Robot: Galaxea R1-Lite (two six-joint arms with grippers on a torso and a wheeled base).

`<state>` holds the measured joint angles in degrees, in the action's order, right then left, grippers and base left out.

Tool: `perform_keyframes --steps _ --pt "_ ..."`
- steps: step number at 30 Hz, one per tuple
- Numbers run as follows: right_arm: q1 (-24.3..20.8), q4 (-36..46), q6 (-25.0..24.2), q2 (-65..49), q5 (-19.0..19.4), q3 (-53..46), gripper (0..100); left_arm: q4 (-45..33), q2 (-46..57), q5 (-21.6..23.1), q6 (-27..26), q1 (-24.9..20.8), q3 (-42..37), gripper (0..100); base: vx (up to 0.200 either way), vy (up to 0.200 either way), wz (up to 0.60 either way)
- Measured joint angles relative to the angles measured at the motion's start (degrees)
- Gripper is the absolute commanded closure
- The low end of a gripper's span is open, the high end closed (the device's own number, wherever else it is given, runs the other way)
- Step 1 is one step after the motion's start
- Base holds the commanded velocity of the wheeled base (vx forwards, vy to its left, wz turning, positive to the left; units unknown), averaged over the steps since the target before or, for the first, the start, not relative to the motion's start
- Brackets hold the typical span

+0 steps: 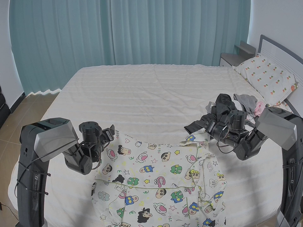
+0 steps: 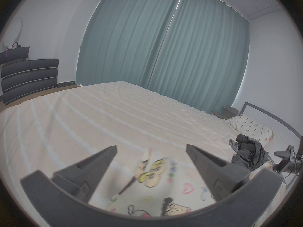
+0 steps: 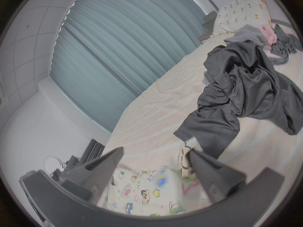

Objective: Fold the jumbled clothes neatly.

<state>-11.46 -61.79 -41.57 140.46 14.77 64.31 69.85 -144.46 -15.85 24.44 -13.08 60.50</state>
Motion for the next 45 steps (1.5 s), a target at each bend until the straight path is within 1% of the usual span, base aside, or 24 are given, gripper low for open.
perform_keyframes --steps 2,3,5,7,9,13,16,19,21,27,31,35,38,41,44,45 --pt "0.3 0.5 -2.2 1.0 -0.3 2.0 0 -0.2 -0.8 -0.1 0.0 0.4 1.1 0 0.000 0.000 0.00" --pt "0.5 1.5 -4.0 1.9 -0.9 3.9 0 -0.4 -1.4 -0.1 0.0 0.8 1.9 0 0.000 0.000 0.00" --pt "0.8 4.2 -5.7 2.9 -2.1 6.5 0 -0.6 -2.3 -0.4 0.1 1.4 3.0 0 0.000 0.000 0.00" --pt "1.3 7.0 -7.7 4.0 -4.0 9.3 0 -0.7 -3.1 -0.8 0.1 2.2 3.9 0 0.000 0.000 0.00" --pt "1.9 8.3 -10.0 4.7 -5.2 11.4 0 -0.7 -3.5 -1.0 0.1 3.0 4.5 0 0.000 0.000 0.00" --pt "3.0 11.0 -12.4 5.7 -6.3 14.9 0 -0.8 -3.7 -1.1 0.2 4.6 4.9 0 0.000 0.000 0.00" --pt "3.2 15.8 -13.8 6.1 -7.2 17.5 0 -0.8 -3.5 -1.1 0.3 5.1 4.4 0 0.000 0.000 0.00" --pt "3.5 20.7 -17.6 6.4 -8.7 21.2 0 -0.7 -2.8 -1.1 1.3 5.7 2.4 0 0.000 0.000 0.00" --pt "3.6 22.9 -19.0 6.4 -9.2 22.6 0 -0.7 -2.1 -1.1 1.9 6.2 0.9 0 0.000 0.000 0.00" --pt "4.6 28.5 -20.8 5.2 -9.7 25.5 0 -0.6 0.9 -0.8 3.2 7.1 -4.9 0 0.000 0.000 0.00" --pt "5.6 33.2 -22.0 2.9 -10.0 25.8 0 -0.3 4.0 1.0 5.2 7.5 -10.5 0 0.000 0.000 0.00" --pt "6.6 34.5 -21.5 0.0 -8.6 21.9 0 -0.2 6.9 3.1 7.2 7.7 -14.8 0 0.000 0.000 0.00" --pt "7.5 34.7 -18.5 -2.7 -6.4 15.5 0 0.3 9.4 5.0 9.5 7.8 -18.5 0 0.000 0.000 0.00" --pt "8.9 34.1 -12.5 -5.5 -3.1 7.7 0 1.2 12.1 7.2 12.1 7.9 -22.8 0 0.000 0.000 0.00" --pt "10.4 32.2 -5.6 -7.9 0.9 -0.6 0 2.5 15.0 9.1 14.9 7.9 -27.4 0 0.000 0.000 0.00" --pt "11.2 31.1 -2.0 -8.9 2.5 -4.4 0 3.3 16.3 9.8 16.3 7.9 -29.5 0 0.000 0.000 0.00"
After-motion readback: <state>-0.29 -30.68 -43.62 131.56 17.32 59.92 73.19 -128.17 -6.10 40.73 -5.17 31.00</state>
